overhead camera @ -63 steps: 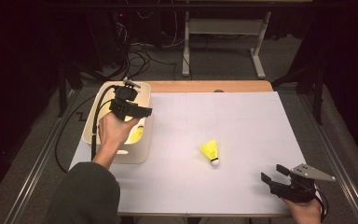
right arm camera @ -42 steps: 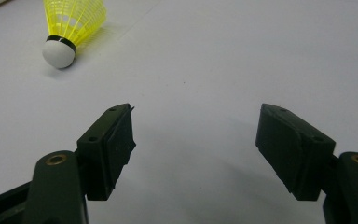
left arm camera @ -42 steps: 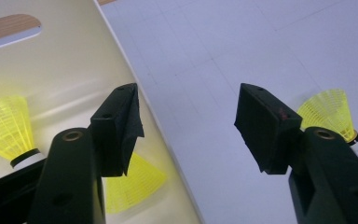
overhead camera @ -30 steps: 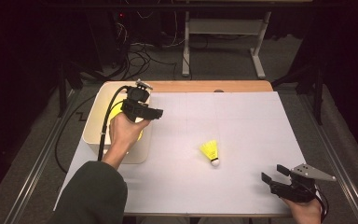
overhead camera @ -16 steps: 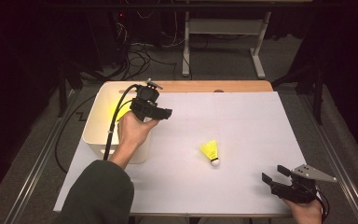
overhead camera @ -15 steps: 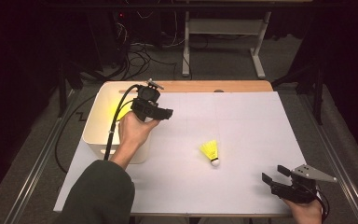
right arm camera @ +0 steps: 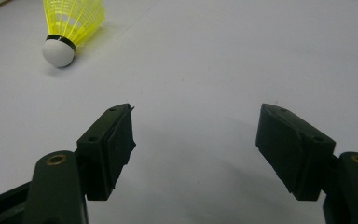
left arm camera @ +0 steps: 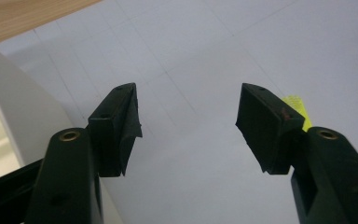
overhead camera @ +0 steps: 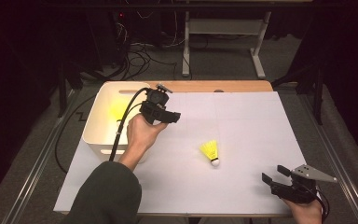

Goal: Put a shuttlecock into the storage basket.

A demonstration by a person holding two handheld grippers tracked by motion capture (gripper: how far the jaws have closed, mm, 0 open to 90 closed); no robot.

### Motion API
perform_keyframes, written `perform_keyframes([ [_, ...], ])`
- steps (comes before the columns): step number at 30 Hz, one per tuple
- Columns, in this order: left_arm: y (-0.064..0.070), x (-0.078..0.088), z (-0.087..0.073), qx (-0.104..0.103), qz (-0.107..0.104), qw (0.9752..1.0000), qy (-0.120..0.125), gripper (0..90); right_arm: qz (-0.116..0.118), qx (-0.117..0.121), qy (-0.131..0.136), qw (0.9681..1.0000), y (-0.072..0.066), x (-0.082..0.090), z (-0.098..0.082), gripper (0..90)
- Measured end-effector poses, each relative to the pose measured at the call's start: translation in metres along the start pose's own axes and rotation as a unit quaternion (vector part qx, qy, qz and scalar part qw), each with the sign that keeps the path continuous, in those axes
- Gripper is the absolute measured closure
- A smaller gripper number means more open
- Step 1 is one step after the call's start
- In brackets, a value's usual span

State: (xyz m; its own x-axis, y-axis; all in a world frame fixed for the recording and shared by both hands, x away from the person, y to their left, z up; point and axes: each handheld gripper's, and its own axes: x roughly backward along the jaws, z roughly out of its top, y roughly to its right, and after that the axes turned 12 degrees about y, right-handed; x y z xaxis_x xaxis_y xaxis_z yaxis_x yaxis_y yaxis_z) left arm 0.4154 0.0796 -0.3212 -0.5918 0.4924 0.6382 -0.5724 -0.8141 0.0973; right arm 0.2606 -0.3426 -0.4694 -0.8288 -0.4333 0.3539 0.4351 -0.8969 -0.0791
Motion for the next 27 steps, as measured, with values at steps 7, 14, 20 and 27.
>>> perform_keyframes([
  [7,0.007,-0.006,-0.003,-0.004,-0.009,0.9999,-0.004,40.1,0.000,0.001,-0.001,1.0000,0.000,0.000,0.000,28.2],
  [14,0.011,-0.011,-0.005,-0.005,-0.012,0.9999,-0.007,40.0,0.000,0.001,0.000,1.0000,0.000,0.000,0.000,28.2],
  [20,0.015,-0.015,-0.007,-0.006,-0.018,0.9998,-0.009,39.7,0.001,0.001,0.000,1.0000,0.000,0.000,0.000,28.2],
  [27,0.018,-0.020,-0.012,-0.008,-0.026,0.9995,-0.014,39.5,0.001,0.001,0.000,1.0000,0.000,0.000,0.000,28.2],
])
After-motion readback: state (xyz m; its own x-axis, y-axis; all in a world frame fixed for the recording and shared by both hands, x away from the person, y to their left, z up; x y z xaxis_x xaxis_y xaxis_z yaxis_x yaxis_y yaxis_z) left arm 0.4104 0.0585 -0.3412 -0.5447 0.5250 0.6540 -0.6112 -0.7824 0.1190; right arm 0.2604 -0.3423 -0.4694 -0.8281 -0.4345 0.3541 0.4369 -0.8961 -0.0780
